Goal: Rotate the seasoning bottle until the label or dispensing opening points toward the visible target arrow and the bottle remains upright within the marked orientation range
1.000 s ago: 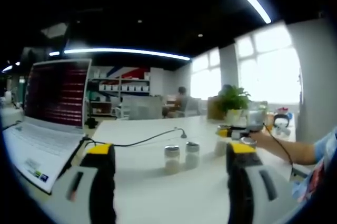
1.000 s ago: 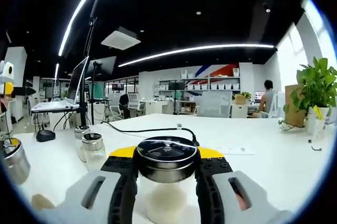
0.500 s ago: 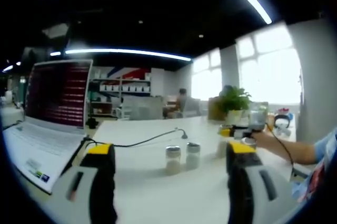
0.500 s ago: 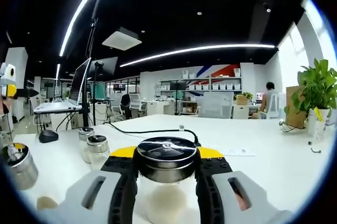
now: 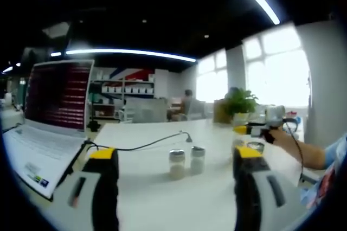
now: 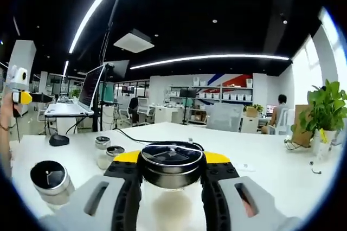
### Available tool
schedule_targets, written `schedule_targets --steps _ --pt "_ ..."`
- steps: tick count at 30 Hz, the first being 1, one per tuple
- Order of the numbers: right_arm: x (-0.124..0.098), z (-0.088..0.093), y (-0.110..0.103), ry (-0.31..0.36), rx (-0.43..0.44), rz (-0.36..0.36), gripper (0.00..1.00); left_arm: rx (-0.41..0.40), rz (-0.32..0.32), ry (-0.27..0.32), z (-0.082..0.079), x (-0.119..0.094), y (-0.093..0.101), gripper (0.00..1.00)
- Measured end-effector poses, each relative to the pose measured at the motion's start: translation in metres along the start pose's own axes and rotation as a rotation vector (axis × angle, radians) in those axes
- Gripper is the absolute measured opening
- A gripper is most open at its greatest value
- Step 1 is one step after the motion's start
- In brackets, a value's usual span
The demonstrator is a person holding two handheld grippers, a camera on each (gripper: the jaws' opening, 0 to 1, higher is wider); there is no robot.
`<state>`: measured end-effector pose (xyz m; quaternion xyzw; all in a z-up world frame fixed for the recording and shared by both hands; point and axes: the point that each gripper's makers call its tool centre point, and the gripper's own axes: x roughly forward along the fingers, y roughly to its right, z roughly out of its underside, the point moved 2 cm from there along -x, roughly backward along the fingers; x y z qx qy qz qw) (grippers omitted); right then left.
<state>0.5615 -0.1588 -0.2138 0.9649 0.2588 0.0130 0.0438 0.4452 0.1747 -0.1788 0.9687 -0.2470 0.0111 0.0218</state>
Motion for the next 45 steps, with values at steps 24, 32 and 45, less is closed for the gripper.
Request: schedule_targets --steps 24,32,45 --pt "-0.060 -0.007 -0.029 0.015 0.020 -0.075 0.41 0.001 -0.006 0.000 0.000 -0.002 0.000 0.92" --pt "-0.073 0.002 -0.035 0.016 0.042 -0.086 0.41 0.001 -0.010 0.002 -0.001 -0.002 -0.001 0.92" --pt "-0.091 0.009 -0.037 0.020 0.061 -0.101 0.41 0.003 -0.009 0.003 -0.002 -0.003 -0.001 0.92"
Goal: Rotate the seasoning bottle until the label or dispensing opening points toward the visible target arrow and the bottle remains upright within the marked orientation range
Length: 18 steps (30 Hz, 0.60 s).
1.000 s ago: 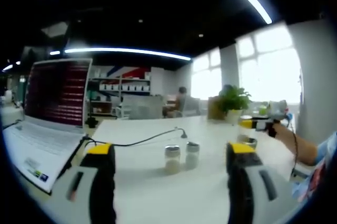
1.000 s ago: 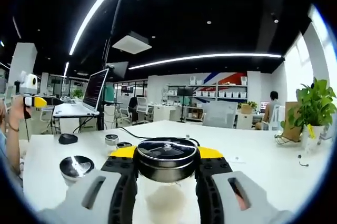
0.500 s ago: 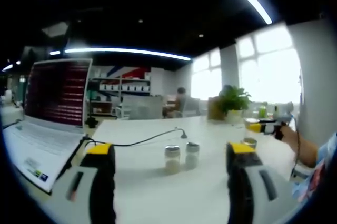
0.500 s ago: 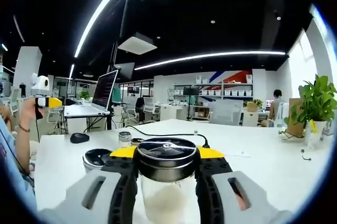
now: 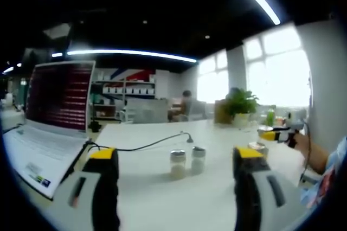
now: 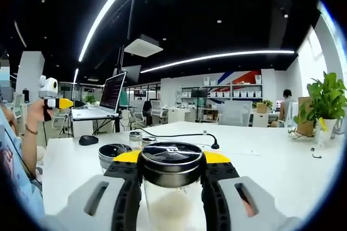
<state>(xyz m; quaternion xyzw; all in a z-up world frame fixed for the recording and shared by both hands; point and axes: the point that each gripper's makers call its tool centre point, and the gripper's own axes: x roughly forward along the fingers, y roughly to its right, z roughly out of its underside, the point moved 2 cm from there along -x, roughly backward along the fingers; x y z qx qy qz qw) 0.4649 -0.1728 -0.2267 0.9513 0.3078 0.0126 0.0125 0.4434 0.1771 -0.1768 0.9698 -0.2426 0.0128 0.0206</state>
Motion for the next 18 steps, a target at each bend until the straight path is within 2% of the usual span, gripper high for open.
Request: schedule_targets --steps 18 --pt "-0.011 0.013 -0.015 0.011 -0.019 -0.024 0.41 0.000 -0.002 -0.001 0.001 0.000 0.001 0.92"
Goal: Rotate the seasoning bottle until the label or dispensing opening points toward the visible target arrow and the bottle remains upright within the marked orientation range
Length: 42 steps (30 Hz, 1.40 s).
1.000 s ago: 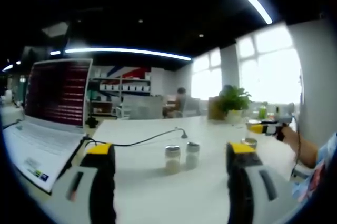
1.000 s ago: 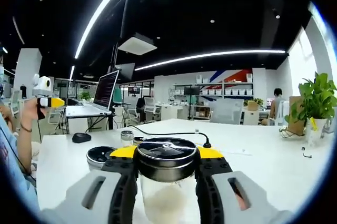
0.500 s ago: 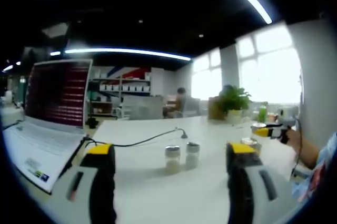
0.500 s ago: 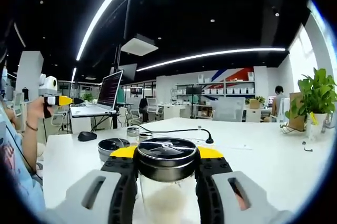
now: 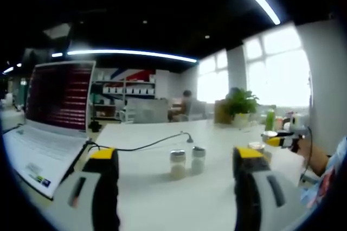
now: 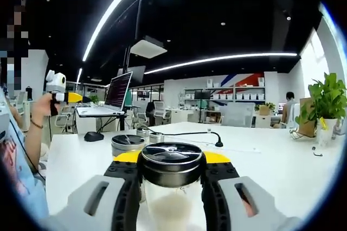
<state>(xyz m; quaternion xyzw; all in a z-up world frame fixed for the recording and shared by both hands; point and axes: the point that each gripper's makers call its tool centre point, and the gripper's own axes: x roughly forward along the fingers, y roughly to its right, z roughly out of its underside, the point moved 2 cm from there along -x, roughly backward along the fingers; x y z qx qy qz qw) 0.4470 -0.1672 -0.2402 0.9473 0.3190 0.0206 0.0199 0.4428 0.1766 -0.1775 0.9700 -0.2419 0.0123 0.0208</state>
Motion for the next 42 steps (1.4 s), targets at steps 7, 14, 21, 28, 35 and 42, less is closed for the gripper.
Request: schedule_targets --steps 7,14,21,28,35,42 --pt "-0.002 0.011 0.000 -0.009 0.019 -0.004 0.41 0.001 0.002 0.000 0.000 0.000 0.001 0.92" --pt "-0.002 0.019 0.003 0.002 0.035 -0.034 0.42 0.001 0.000 0.001 0.000 0.000 0.001 0.92" --pt "-0.001 0.019 0.002 0.005 0.028 -0.032 0.42 0.000 -0.001 -0.007 0.002 0.001 0.002 0.92" --pt "-0.002 0.017 0.001 0.033 0.028 -0.017 0.42 -0.013 -0.018 0.010 -0.002 -0.001 -0.002 0.96" --pt "-0.005 0.016 0.000 0.056 0.028 -0.001 0.42 0.009 -0.028 0.003 0.000 0.003 -0.005 0.96" --pt "-0.005 0.015 0.000 0.049 0.018 0.023 0.42 0.047 -0.024 0.008 -0.004 -0.005 0.002 1.00"
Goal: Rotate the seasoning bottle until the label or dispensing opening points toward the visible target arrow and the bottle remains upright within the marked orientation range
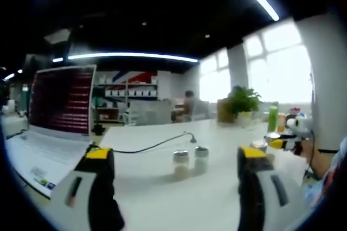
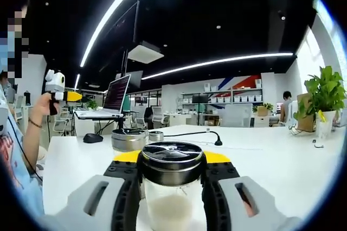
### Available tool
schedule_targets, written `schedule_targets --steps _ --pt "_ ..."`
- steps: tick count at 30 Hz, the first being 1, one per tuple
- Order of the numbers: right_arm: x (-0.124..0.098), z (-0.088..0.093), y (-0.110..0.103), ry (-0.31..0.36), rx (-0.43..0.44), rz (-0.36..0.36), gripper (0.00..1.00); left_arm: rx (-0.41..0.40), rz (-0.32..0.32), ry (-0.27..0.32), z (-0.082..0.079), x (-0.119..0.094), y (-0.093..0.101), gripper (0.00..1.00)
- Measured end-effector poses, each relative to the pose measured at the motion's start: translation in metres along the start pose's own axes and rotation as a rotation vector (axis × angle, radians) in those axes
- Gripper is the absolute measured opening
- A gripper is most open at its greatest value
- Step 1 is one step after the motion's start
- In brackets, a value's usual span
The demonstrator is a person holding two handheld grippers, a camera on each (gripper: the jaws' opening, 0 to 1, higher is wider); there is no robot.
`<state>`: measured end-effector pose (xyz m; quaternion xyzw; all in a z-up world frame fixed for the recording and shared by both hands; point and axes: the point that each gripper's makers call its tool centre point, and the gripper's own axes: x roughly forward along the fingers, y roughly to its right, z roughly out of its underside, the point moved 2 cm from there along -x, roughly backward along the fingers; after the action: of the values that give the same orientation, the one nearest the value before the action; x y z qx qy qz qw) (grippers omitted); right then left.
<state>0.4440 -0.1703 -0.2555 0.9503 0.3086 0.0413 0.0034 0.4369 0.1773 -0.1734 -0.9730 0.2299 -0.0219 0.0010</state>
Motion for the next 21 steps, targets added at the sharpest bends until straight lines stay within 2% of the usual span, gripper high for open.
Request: schedule_targets --steps 5,13,21 --pt "0.001 0.000 -0.001 -0.019 -0.008 0.016 0.42 -0.013 -0.020 0.024 -0.006 -0.003 -0.005 1.00" --pt "0.001 0.000 0.001 0.012 -0.002 0.045 0.41 -0.034 -0.049 0.028 -0.005 -0.005 -0.012 1.00" --pt "0.001 0.000 0.002 0.015 -0.003 0.081 0.42 -0.052 -0.062 0.027 -0.003 -0.006 -0.017 1.00"
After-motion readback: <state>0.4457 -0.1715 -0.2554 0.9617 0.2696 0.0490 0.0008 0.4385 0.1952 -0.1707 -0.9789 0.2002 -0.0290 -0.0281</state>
